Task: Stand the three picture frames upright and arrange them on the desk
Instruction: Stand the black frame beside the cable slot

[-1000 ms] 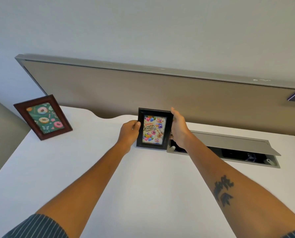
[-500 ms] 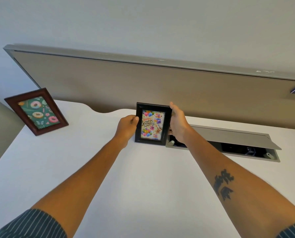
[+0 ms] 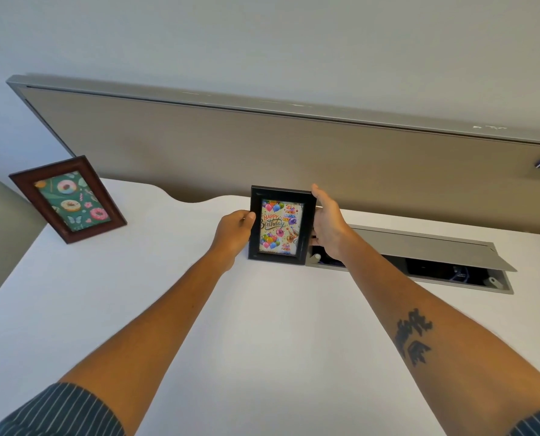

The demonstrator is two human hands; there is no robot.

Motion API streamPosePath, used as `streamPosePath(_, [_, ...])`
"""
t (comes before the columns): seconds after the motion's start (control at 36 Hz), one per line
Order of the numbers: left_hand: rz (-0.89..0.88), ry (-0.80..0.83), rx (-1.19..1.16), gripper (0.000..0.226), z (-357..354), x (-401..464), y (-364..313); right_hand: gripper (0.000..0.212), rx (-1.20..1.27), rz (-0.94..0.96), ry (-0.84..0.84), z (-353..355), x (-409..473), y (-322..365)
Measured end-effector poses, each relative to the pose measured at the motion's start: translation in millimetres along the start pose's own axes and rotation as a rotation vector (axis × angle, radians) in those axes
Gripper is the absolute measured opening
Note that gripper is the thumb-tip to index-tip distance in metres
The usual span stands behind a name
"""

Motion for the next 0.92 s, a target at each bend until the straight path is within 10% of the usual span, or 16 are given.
streamPosePath(0.25, [-0.013,-0.052,-0.002,0.052,6,-10,2,0.077,-0.064,0.103,-0.049,10,-13,1])
streamPosePath(0.53, [-0.299,-0.154,0.264,0.075,25,-70,33,0.066,-0.864,0.867,-0.447,35,-69,-34])
streamPosePath(0.92, [-0.551,-0.135,0.508,0.088,59,-200,45,0.076,-1.092,0.957,-0.482,65,-189,-110])
Point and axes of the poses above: each hand's wrist, its own x-axis towards the middle knuckle, its own z-axis out of the back of the hand, y = z × x, the point moved 3 cm from there along x, towards the middle knuckle, and after that the axes turned 13 degrees about -y, right-handed, at the moved point
